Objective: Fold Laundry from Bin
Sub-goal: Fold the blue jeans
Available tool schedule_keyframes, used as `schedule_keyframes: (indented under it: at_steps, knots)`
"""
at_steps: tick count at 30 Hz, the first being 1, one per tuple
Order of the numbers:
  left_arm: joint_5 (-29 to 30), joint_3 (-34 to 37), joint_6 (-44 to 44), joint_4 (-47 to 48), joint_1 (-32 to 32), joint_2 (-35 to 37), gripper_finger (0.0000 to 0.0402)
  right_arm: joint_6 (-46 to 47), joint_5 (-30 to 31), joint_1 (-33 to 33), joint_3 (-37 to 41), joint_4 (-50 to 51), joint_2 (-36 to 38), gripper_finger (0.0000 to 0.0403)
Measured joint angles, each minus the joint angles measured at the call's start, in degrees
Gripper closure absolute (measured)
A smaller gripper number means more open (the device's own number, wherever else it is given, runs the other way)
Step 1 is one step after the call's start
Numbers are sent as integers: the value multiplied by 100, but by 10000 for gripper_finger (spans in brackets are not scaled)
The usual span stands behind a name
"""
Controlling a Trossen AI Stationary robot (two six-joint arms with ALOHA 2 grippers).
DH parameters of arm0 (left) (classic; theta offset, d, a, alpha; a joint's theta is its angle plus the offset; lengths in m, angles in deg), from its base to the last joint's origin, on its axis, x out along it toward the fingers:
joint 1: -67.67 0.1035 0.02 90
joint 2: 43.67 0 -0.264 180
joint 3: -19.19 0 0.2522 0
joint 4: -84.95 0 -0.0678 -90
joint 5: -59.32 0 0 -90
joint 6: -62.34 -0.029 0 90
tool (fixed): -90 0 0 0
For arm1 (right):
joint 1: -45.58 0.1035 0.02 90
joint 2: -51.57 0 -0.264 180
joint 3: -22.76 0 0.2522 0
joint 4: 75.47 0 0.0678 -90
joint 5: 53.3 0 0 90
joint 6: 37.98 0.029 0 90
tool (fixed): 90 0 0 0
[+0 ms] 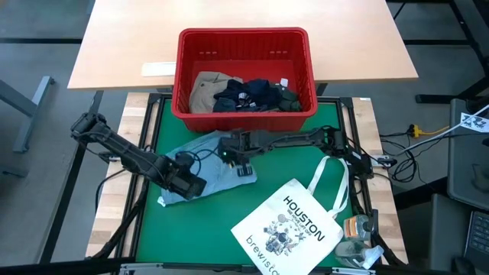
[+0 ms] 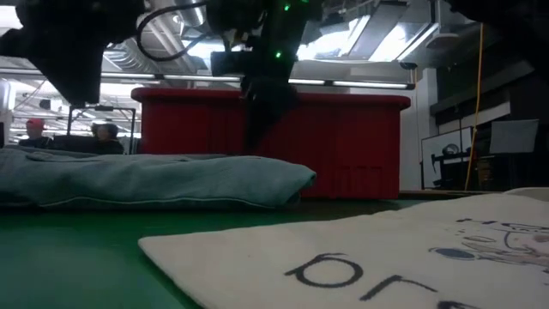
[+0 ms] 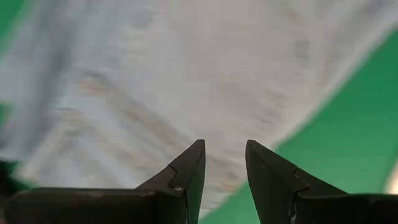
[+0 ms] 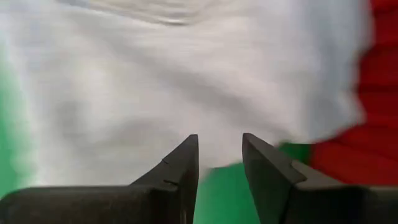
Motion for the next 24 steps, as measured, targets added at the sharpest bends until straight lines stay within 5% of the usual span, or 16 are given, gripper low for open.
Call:
schedule_keyframes:
  at_steps: [4, 9, 20, 24]
  knots:
    - [77, 308, -9, -1018, -336, 0, 292, 181, -620, 211, 208, 89, 4, 281]
    - [383, 902, 205, -2071, -777, 0, 292, 182, -683, 434, 652, -270, 4, 281]
    - [669, 2141, 1242, -2691, -1033, 3, 292, 501, -693, 482, 1636, -1156, 59, 281]
    - [367, 2261, 1219, -3349, -1057, 7, 292, 495, -1179, 514, 1705, -946, 53, 281]
